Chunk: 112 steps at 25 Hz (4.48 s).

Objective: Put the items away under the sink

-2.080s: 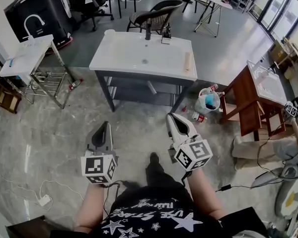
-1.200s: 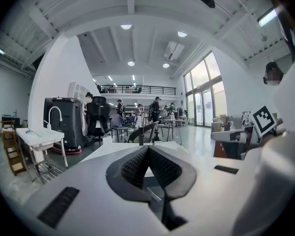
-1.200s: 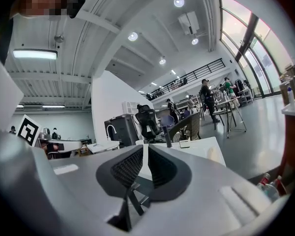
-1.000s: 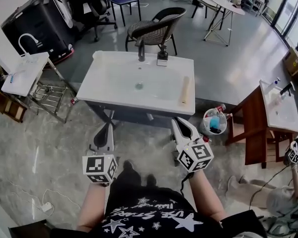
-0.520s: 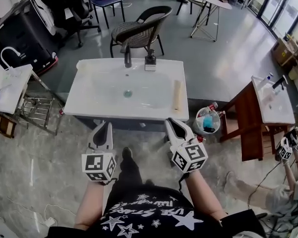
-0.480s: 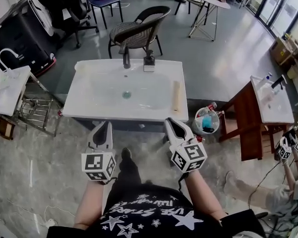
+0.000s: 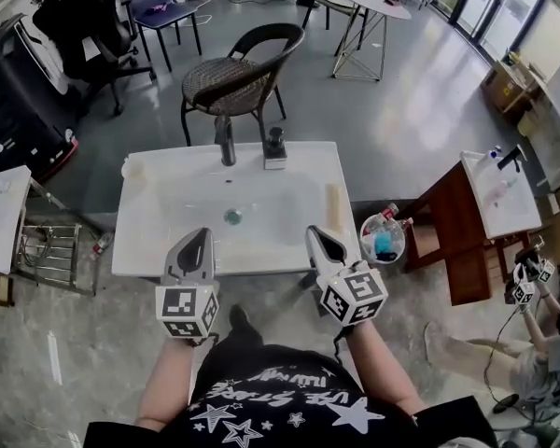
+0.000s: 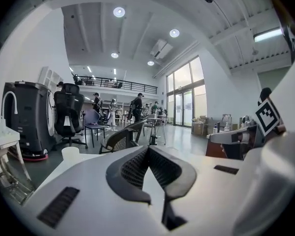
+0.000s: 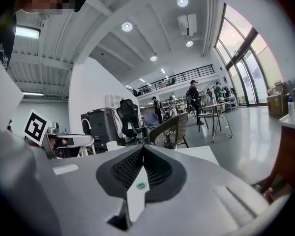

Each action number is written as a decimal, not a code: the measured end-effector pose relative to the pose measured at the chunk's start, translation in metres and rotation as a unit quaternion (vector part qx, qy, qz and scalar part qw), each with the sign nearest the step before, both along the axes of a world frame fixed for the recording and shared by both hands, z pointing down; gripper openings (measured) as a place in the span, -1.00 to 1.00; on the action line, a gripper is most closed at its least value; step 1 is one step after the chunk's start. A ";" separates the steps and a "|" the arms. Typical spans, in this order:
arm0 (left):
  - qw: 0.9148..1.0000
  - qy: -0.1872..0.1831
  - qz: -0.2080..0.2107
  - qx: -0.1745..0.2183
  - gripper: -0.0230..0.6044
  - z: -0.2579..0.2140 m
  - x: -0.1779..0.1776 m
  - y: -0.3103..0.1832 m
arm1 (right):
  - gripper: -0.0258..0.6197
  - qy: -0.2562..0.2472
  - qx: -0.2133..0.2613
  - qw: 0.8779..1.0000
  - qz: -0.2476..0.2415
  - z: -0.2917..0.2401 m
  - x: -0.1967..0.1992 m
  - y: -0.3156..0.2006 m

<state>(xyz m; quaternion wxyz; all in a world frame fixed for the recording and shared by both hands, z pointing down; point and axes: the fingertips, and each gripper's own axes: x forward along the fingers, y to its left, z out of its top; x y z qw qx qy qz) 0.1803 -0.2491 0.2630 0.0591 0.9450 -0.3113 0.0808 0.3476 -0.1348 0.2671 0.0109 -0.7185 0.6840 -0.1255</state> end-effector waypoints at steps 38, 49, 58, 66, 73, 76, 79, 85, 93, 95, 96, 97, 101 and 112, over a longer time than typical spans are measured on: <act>0.997 -0.050 0.016 -0.060 -0.90 0.051 0.044 -0.175 | -0.32 0.043 -0.030 0.989 0.137 0.060 0.089 -0.205; 0.996 -0.068 0.016 -0.062 -0.90 0.058 0.069 -0.201 | -0.36 0.059 -0.039 0.988 0.134 0.081 0.109 -0.255; 0.994 -0.081 0.017 -0.067 -0.90 0.066 0.073 -0.206 | -0.59 0.083 -0.028 0.986 0.143 0.078 0.122 -0.272; 0.995 -0.076 0.009 -0.056 -0.90 0.055 0.061 -0.202 | -0.62 0.067 -0.042 0.989 0.126 0.070 0.123 -0.266; 0.997 -0.054 0.003 -0.048 -0.90 0.042 0.038 -0.184 | -0.63 0.087 -0.009 0.990 0.114 0.025 0.100 -0.241; 0.998 -0.045 0.010 -0.046 -0.90 0.038 0.029 -0.170 | -0.63 0.077 -0.003 0.990 0.116 0.011 0.087 -0.220; 0.998 -0.035 0.022 -0.044 -0.90 0.036 0.023 -0.156 | -0.63 0.077 -0.003 0.990 0.114 0.004 0.071 -0.197; 0.997 -0.023 0.056 -0.042 -0.90 0.040 0.013 -0.127 | -0.63 0.091 -0.009 0.989 0.120 0.001 0.042 -0.142; 0.996 -0.025 0.069 -0.051 -0.90 0.054 -0.002 -0.091 | -0.63 0.092 -0.004 0.988 0.123 -0.001 0.020 -0.095; 0.996 -0.028 0.069 -0.047 -0.90 0.053 -0.006 -0.078 | -0.63 0.086 0.000 0.989 0.117 -0.001 0.018 -0.087; 0.996 -0.030 0.067 -0.044 -0.90 0.051 -0.008 -0.073 | -0.63 0.084 0.003 0.990 0.113 -0.003 0.017 -0.082; 0.997 -0.031 0.064 -0.041 -0.90 0.048 -0.011 -0.068 | -0.63 0.084 0.006 0.991 0.109 -0.005 0.016 -0.078; 0.999 -0.027 0.035 -0.030 -0.90 0.037 -0.020 -0.048 | -0.63 0.086 0.018 0.992 0.088 -0.013 0.012 -0.062; 1.000 0.008 -0.015 0.011 -0.90 0.016 -0.048 0.099 | -0.63 0.073 0.024 0.996 -0.035 -0.002 -0.037 0.039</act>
